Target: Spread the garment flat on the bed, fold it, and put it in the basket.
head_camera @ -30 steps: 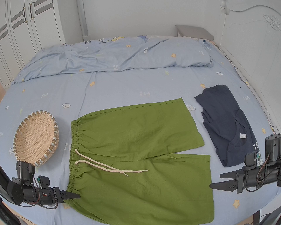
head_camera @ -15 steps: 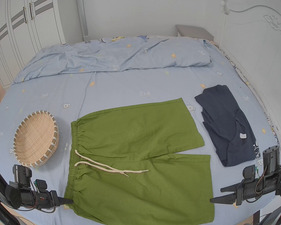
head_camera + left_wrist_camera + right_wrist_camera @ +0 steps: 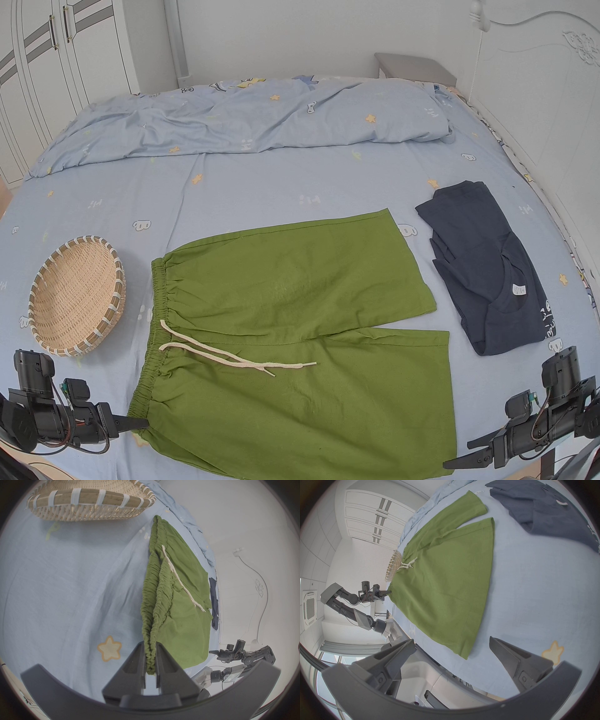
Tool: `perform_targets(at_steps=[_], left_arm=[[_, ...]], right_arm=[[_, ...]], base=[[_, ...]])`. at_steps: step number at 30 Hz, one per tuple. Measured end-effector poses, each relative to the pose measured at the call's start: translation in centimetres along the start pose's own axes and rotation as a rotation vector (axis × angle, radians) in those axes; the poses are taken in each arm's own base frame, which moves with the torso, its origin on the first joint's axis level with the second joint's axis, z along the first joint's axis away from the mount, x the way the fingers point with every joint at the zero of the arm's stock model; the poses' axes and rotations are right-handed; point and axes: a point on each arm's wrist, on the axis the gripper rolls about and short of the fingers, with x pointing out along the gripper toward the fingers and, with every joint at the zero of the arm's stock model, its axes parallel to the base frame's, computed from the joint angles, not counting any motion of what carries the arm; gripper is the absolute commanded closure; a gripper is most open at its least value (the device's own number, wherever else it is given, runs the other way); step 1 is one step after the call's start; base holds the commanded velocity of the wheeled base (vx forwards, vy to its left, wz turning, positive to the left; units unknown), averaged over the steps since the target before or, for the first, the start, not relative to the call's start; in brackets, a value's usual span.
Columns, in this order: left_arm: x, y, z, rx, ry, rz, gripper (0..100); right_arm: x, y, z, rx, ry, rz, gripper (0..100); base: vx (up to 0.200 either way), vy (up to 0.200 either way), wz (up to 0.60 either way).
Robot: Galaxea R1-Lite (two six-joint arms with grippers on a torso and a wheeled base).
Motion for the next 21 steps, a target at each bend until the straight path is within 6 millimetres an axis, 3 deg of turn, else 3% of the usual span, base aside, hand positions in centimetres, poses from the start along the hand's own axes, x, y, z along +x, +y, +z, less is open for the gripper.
perform_targets(at_steps=[12,21], left_arm=[[-0.1,-0.3,0.0,0.017,-0.002,-0.019,100],[0.0,-0.3,0.0,0.020,0.003,-0.023,100]], right_arm=[[3.2,-0.8,0.0,0.007,0.138,0.023,0],[4.3,-0.5,-0.1,-0.026,0.186,0.045,0]], base=[[0.000,0.000,0.00],[0.000,0.000,0.00]])
